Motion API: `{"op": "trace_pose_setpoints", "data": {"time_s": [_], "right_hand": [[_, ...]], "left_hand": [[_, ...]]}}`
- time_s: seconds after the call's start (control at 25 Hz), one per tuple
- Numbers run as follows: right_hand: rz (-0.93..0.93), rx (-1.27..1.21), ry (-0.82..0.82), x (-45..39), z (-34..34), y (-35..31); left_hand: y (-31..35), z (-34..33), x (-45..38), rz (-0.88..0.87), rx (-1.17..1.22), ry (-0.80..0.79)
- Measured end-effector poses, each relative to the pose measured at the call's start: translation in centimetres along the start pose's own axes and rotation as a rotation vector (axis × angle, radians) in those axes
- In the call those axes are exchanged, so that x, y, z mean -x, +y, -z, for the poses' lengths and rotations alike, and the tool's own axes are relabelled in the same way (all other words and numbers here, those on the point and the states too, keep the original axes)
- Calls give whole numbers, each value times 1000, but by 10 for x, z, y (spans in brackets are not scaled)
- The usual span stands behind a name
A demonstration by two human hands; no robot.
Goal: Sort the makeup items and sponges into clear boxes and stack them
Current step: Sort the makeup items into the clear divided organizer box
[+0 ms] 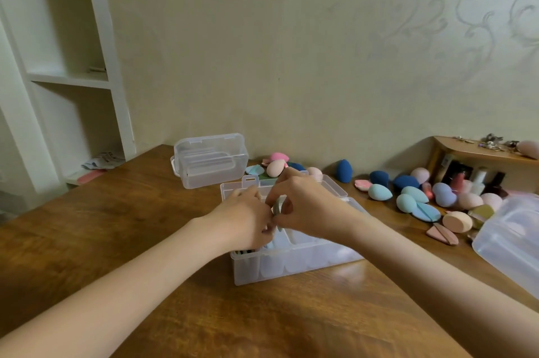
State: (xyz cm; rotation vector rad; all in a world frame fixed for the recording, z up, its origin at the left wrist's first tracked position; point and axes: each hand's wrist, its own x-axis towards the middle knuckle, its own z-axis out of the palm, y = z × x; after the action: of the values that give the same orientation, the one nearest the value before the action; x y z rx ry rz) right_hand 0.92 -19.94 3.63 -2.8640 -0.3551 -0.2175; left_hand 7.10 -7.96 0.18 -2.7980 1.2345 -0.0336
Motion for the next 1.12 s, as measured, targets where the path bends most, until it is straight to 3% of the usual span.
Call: {"op": "trace_pose_setpoints", "data": {"time_s": [0.16,0.6,0.8,1.12], "right_hand": [[-20,-77,34,7,-5,1],[7,17,-12,-5,-23,5],[-96,-79,17,-5,-18,8],[-139,-5,18,-5,-29,4]], "left_hand": [[4,8,6,99,132,-39],[-1,3,1,123,374,40],[8,14,-9,240,259,-120],[14,19,-12,294,186,-128]]}}
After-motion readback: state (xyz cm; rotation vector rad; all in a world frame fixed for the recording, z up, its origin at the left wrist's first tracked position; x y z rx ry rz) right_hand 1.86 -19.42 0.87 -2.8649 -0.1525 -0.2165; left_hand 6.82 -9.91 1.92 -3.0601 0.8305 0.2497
